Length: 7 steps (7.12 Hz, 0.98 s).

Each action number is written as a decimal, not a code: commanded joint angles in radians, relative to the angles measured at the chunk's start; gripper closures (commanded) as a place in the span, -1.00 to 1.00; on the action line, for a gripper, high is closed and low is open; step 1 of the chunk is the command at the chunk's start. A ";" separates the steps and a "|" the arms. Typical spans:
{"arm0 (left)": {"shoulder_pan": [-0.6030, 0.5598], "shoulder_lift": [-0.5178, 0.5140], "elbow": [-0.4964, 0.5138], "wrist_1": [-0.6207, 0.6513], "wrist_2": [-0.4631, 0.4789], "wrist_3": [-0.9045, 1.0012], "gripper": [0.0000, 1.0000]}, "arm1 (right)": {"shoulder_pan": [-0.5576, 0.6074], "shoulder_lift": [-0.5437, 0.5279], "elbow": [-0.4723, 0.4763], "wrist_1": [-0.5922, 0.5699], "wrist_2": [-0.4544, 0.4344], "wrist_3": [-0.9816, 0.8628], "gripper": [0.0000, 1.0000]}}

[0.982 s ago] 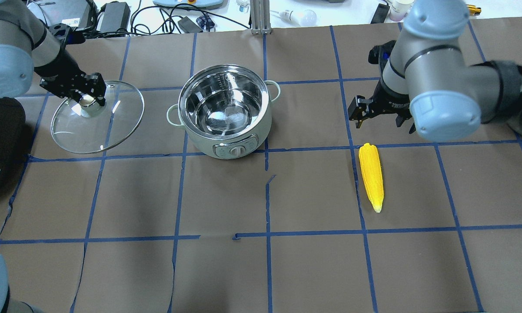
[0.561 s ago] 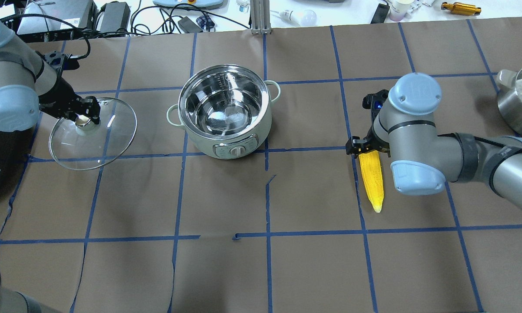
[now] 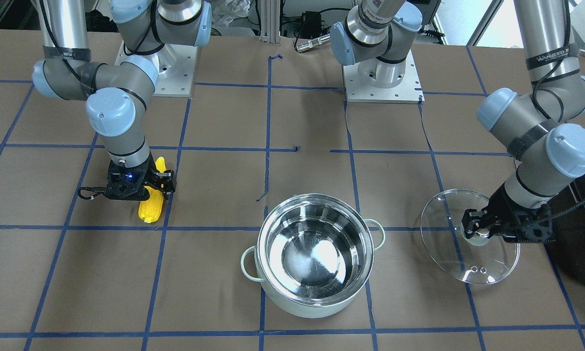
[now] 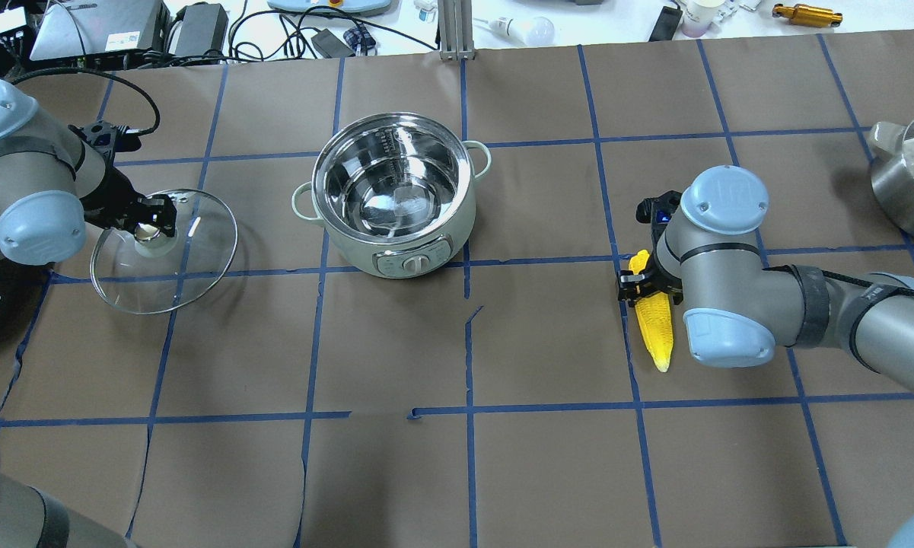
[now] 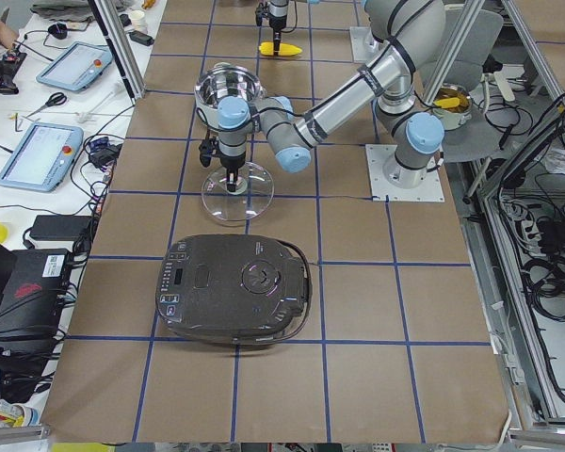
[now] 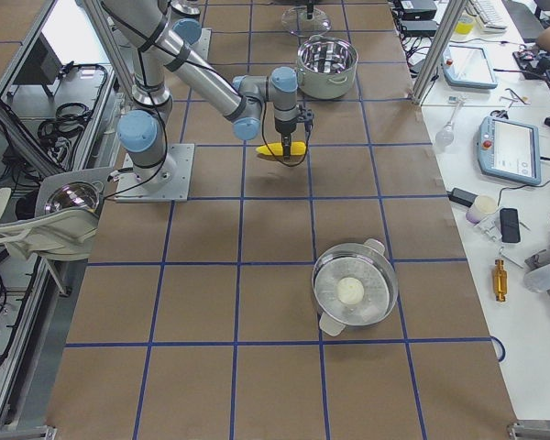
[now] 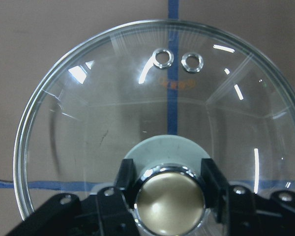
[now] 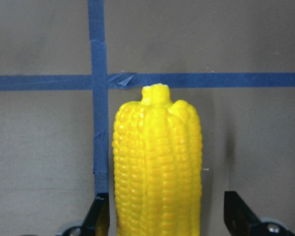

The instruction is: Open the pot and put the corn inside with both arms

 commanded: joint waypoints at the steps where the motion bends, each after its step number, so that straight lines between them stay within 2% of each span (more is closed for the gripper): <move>1: 0.001 -0.024 -0.001 0.036 -0.035 0.002 0.43 | 0.000 -0.002 0.000 0.003 0.001 0.005 0.86; 2: 0.001 -0.023 -0.008 0.031 -0.036 0.006 0.38 | 0.000 -0.008 -0.012 -0.003 0.005 0.008 0.86; 3: -0.001 -0.021 -0.007 0.031 -0.035 0.004 0.07 | 0.001 -0.008 -0.074 0.003 0.003 0.008 0.86; 6: 0.001 -0.027 -0.007 0.031 -0.032 0.003 -0.03 | 0.018 0.005 -0.365 0.294 0.030 0.121 0.88; 7: 0.001 -0.027 -0.007 0.031 -0.030 0.003 -0.18 | 0.044 0.016 -0.442 0.372 0.046 0.198 0.93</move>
